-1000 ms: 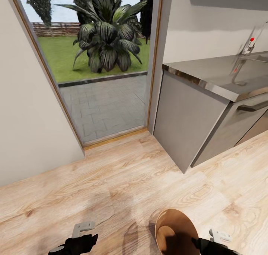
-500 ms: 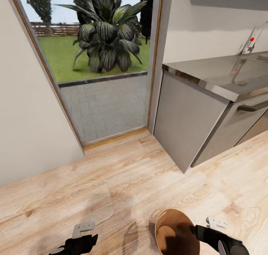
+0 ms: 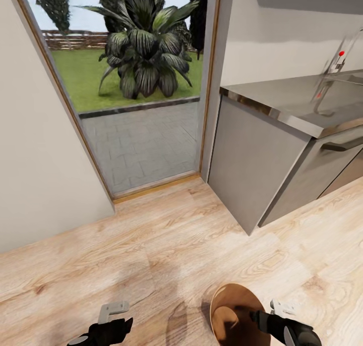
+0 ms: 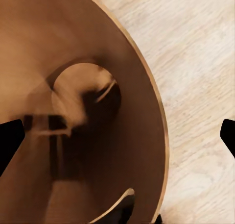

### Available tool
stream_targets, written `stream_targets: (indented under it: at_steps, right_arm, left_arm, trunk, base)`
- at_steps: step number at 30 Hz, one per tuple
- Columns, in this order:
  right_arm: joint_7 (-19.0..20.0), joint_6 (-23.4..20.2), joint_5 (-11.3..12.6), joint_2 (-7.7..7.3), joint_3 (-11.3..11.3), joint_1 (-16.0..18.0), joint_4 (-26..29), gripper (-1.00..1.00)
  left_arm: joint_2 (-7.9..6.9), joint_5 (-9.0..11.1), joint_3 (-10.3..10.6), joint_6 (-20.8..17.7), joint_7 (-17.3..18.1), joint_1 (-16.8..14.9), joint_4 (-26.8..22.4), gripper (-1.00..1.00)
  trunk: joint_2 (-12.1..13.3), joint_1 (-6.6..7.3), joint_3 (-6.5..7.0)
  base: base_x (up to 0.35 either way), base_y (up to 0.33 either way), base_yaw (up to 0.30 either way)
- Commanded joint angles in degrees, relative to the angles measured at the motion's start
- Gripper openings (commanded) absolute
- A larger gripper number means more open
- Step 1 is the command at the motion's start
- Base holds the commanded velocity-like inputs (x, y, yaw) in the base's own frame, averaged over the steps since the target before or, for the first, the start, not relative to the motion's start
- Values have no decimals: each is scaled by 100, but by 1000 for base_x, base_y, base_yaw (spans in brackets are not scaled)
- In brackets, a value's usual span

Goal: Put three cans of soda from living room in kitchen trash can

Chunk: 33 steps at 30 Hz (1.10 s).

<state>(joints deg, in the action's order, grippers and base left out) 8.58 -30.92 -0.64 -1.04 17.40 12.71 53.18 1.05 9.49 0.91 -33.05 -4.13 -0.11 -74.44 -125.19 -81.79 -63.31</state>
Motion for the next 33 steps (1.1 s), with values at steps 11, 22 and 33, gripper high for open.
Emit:
stream_targets:
  at_steps: [11,22,33]
  right_arm:
    - [-5,233,8,-131,6,99,-340,100]
    - [-14,885,8,-400,19,387,-1431,100]
    - [-14,1041,4,-370,15,434,-1616,100]
  left_arm:
    - [1,0,0,0,0,2,0,100]
    - [1,5,3,15,0,2,8,100]
    - [1,0,2,25,0,2,9,100]
  trunk:
    - [0,0,0]
    - [0,0,0]
    - [0,0,0]
  base:
    - [0,0,0]
    - [0,0,0]
    - [0,0,0]
